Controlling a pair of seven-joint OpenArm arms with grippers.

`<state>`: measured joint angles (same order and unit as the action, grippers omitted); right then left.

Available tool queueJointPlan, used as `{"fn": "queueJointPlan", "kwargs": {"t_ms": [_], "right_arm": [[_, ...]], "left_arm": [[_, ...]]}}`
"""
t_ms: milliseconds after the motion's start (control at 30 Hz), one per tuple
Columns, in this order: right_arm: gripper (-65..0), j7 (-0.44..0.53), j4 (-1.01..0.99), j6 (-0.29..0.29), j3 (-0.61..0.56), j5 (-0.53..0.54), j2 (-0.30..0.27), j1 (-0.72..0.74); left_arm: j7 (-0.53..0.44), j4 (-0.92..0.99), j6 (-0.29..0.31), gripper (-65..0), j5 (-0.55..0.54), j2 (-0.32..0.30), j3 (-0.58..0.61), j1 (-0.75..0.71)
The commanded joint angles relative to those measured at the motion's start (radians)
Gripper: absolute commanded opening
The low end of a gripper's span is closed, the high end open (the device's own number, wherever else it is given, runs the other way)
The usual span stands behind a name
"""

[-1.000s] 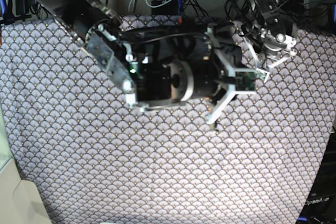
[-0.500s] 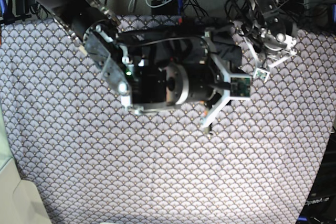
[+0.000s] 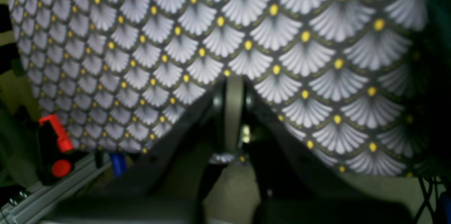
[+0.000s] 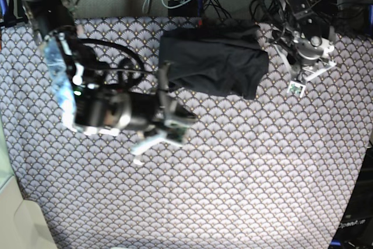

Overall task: Fold the T-shirt properly
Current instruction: 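Lift both grippers away from the folded bundle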

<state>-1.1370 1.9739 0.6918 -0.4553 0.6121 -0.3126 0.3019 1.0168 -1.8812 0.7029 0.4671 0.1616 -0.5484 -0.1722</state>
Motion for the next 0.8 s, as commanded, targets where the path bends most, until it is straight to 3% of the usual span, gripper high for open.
{"fn": "queueJointPlan", "kwargs": {"t_ms": [0, 167, 300, 533, 767], "right_arm": [[-65.0, 0.008, 0.015, 0.006, 0.043, 0.001, -0.029, -0.008], [-65.0, 0.021, 0.015, 0.006, 0.264, -0.001, -0.159, -0.158], [-65.0, 0.102, 0.015, 0.006, 0.439, -0.001, -0.237, -0.323], [-65.0, 0.176, 0.015, 0.006, 0.622, -0.001, -0.253, -0.593], [-65.0, 0.302, 0.015, 0.006, 0.752, -0.001, -0.253, -0.855]], "left_arm": [[-0.006, -0.031, -0.005, -65.0, 0.003, -0.004, -0.005, 0.006], [-0.017, -0.094, -0.005, -65.0, 0.003, -0.004, -0.005, -0.074], [-0.017, -0.110, -0.005, -65.0, 0.003, -0.004, -0.005, -0.111], [-0.033, -0.110, -0.005, -65.0, 0.003, -0.004, -0.023, -0.224], [-0.267, -0.100, -0.005, -65.0, 0.003, -0.004, -0.160, -0.358]]}}
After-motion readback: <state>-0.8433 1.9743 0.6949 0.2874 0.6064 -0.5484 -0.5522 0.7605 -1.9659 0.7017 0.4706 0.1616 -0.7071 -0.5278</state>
